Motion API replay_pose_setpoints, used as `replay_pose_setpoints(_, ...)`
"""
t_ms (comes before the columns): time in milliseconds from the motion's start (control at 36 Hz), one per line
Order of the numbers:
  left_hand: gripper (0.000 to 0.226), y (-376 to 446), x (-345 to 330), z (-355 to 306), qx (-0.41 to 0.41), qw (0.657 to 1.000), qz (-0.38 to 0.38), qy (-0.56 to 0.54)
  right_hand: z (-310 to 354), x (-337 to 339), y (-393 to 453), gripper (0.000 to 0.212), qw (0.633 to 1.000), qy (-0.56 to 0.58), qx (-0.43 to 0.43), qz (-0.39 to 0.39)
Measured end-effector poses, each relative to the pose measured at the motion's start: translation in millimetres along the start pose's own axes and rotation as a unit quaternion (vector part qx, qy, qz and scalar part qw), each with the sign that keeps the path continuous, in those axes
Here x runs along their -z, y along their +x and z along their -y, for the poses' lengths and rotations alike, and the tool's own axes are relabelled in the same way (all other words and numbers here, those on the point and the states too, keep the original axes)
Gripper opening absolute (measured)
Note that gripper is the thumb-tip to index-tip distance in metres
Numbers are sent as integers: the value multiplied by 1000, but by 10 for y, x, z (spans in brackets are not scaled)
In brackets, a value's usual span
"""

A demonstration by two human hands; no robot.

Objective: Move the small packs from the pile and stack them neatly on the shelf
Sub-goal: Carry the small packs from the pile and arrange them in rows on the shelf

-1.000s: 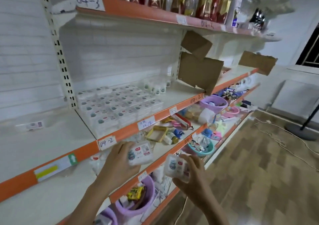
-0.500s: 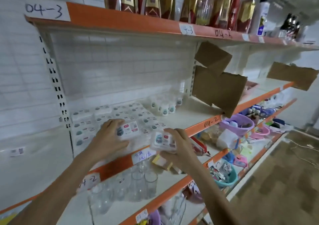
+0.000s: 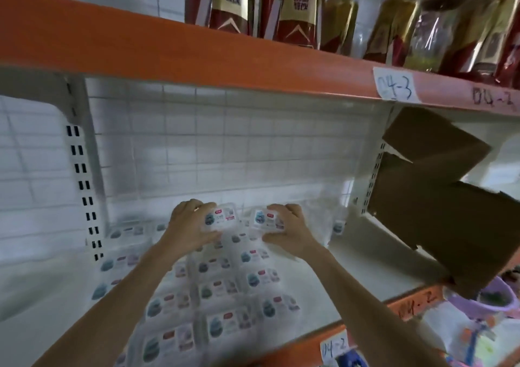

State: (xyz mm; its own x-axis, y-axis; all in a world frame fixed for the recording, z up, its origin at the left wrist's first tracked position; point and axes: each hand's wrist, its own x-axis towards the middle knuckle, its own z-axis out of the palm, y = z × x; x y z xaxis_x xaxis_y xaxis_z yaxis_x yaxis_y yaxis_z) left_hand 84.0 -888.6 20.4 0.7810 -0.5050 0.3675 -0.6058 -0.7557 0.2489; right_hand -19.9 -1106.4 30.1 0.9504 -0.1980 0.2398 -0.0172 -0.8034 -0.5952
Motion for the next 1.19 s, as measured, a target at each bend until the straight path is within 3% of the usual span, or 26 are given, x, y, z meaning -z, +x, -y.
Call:
replay_pose_setpoints(250, 72, 356, -241, 151, 35, 984, 81, 153, -252, -180, 711, 68, 998, 24, -1, 55)
replay_pose_setpoints(472, 72, 281, -324, 203, 80, 978, 81, 174, -318, -344, 984, 70, 992, 0, 25, 126)
replay_pose_setpoints(583, 100, 203, -278, 179, 90, 983, 62, 150, -325, -422, 1017, 68, 989, -6, 49, 139)
replay_pose_setpoints(639, 103, 176, -269, 179, 98, 986, 48, 125, -309, -453, 996, 64, 988, 28, 49, 142)
replay_pose_setpoints(778, 72, 158, -323, 191, 127, 982, 70, 118, -369, -505, 964, 59, 987, 84, 20, 132)
replay_pose_setpoints(944, 56, 140, -361, 176, 136, 985, 41, 96, -451, -558, 910, 57, 973, 186, -13, 135)
replay_pose_setpoints(1194, 53, 149, -376, 149, 136, 987, 31, 81, -415, -570, 896, 57, 973, 177, -20, 144)
